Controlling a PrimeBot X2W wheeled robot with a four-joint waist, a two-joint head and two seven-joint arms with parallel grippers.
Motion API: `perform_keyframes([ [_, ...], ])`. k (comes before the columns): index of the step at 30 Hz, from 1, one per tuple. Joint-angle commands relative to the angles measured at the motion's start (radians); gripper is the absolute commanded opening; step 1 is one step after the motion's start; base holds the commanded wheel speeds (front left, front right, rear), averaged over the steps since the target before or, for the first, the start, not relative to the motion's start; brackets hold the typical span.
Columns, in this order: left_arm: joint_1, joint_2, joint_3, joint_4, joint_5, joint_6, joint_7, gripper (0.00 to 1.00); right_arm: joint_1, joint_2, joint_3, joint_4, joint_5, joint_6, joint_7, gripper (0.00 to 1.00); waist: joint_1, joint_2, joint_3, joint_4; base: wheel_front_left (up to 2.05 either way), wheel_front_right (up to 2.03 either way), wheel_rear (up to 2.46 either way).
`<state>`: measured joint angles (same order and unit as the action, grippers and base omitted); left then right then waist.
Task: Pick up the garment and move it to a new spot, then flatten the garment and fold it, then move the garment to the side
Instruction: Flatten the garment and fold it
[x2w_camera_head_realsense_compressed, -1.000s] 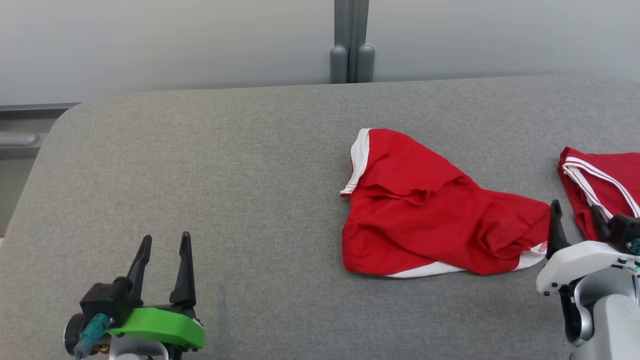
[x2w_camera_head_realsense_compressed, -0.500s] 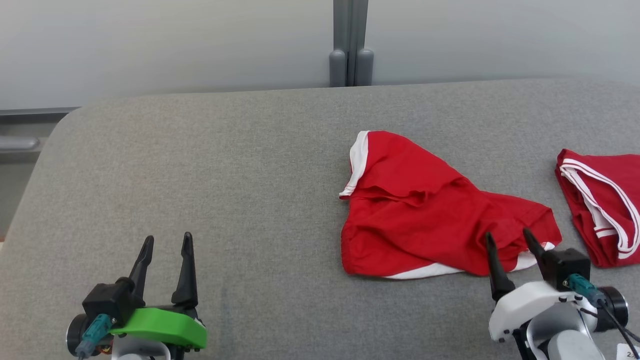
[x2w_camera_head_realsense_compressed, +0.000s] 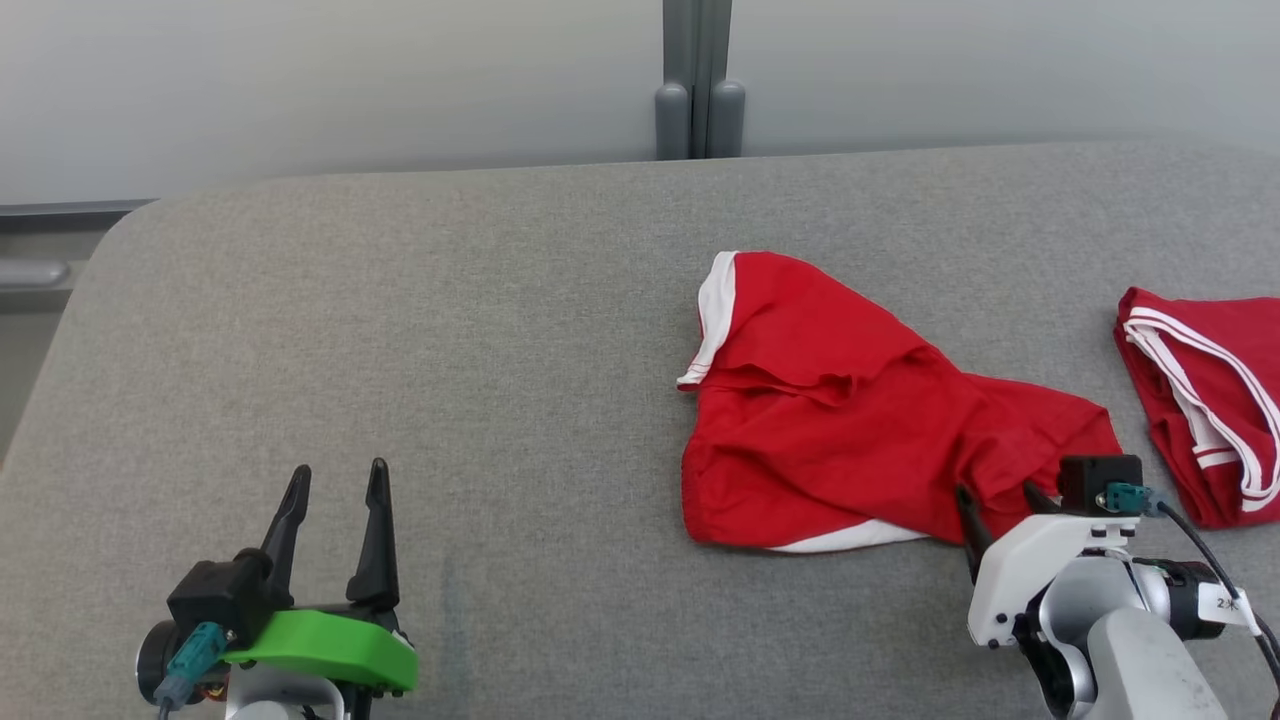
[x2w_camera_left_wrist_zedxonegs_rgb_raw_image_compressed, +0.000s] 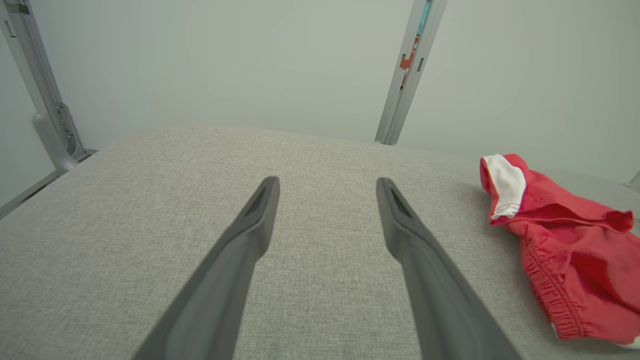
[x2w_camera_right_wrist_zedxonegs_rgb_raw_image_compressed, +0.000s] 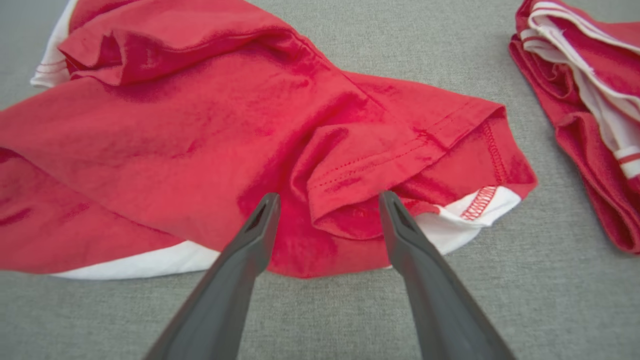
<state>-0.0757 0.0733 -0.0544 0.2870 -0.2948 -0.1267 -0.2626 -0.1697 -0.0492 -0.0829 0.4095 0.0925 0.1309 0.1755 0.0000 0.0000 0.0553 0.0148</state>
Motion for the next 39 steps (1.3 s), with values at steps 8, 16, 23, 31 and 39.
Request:
perform_keyframes([
  [8, -0.026, 0.001, 0.001, -0.001, 0.009, -0.004, -0.002, 1.0, -0.085, -0.003, -0.003, 0.098, 0.036, -0.001, 0.034, 0.43, 0.0, 0.0, 0.014, 0.019, 0.0, 0.0, 0.0],
  [16, -0.03, 0.005, 0.002, -0.005, 0.008, -0.005, -0.002, 1.0, -0.171, -0.009, -0.051, 0.101, -0.003, -0.001, -0.05, 0.0, 0.0, 0.0, 0.023, 0.023, 0.0, 0.0, 0.0],
  [23, -0.041, 0.009, -0.008, -0.005, 0.003, -0.005, -0.002, 1.0, -0.308, -0.017, -0.08, 0.15, 0.008, 0.0, -0.13, 0.0, 0.0, 0.0, 0.04, 0.027, 0.0, 0.0, 0.0],
  [31, -0.043, 0.013, -0.014, 0.0, 0.0, -0.005, -0.002, 1.0, -0.412, -0.04, -0.101, 0.294, -0.006, -0.001, -0.128, 1.0, 0.0, 0.0, 0.043, 0.031, 0.0, 0.0, 0.0],
  [39, -0.022, 0.013, 0.004, 0.003, 0.0, -0.005, -0.002, 1.0, -0.331, -0.045, -0.163, 0.236, -0.087, -0.001, -0.208, 1.0, 0.0, 0.0, 0.021, 0.017, 0.0, 0.0, 0.0],
])
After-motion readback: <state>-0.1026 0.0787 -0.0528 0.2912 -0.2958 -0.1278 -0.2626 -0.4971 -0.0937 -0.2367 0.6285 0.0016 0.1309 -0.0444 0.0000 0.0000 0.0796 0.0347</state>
